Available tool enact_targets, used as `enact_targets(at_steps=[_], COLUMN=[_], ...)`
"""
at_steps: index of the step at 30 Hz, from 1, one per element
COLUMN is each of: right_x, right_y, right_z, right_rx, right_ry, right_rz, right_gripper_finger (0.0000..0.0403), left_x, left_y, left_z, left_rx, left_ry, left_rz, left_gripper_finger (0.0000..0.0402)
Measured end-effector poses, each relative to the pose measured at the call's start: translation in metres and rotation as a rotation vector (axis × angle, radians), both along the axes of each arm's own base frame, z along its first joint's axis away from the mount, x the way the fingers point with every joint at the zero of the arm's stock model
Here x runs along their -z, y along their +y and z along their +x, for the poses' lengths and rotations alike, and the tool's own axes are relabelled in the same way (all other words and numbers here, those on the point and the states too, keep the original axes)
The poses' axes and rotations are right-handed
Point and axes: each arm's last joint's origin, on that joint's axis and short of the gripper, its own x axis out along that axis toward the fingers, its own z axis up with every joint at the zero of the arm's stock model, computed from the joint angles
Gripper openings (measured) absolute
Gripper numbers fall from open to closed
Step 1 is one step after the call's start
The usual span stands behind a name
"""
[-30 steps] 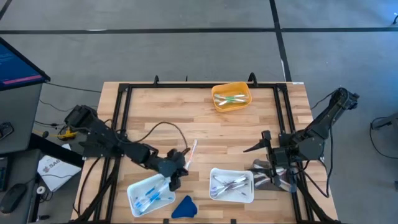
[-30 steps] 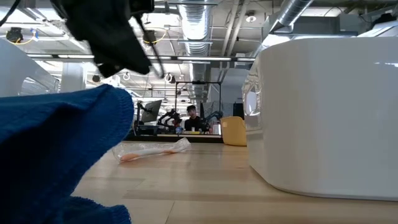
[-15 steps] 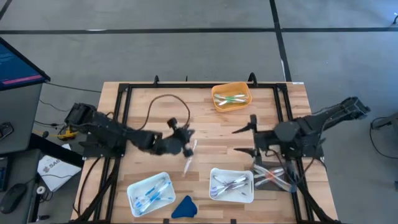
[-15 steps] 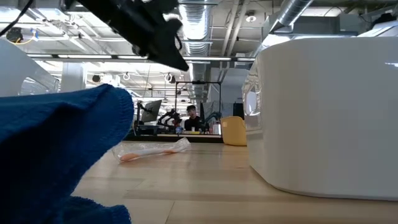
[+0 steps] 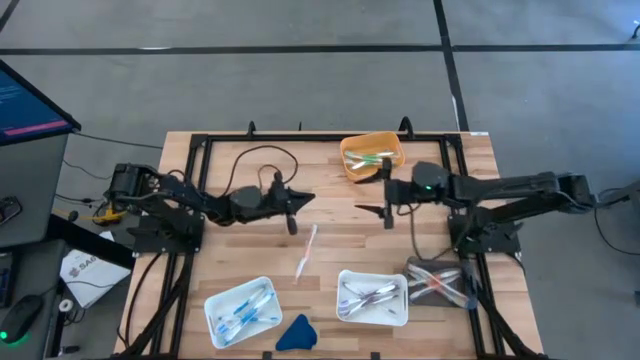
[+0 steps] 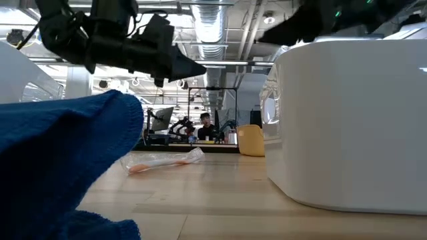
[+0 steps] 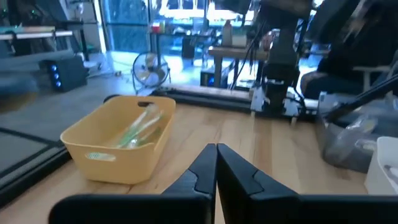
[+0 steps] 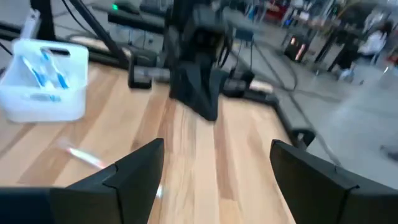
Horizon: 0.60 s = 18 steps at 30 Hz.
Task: Pick & Place Toothbrushes
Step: Put the orange toothbrush into the black bin
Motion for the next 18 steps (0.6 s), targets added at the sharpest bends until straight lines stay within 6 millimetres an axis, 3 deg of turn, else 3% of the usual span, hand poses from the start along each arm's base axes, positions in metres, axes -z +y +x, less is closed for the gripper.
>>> enact_targets(at_steps=[5,11,18], right_x=[0.020,0.048,0.054], right_y=[-0.013,-0.009,-0.011], right_z=[0.023,0.043,0.067], right_rx=[-0.049,-0.233,-0.221], right_ry=[-0.001,0.084,0.126], right_rz=[0.030,-0.050,0.016], right_gripper_finger=[0.0286,0.0286,0.0286], left_x=[0.003,0.006,0.015], left_y=[0.005,0.004,0.007], left_z=[-0.006,-0.006,-0.010], left_rx=[0.029,0.032,0.018], left_ry=[-0.030,0.003,0.071], left_rz=[-0.003,-0.006,-0.001], left_gripper_finger=[0.0004,0.0004,0.0004])
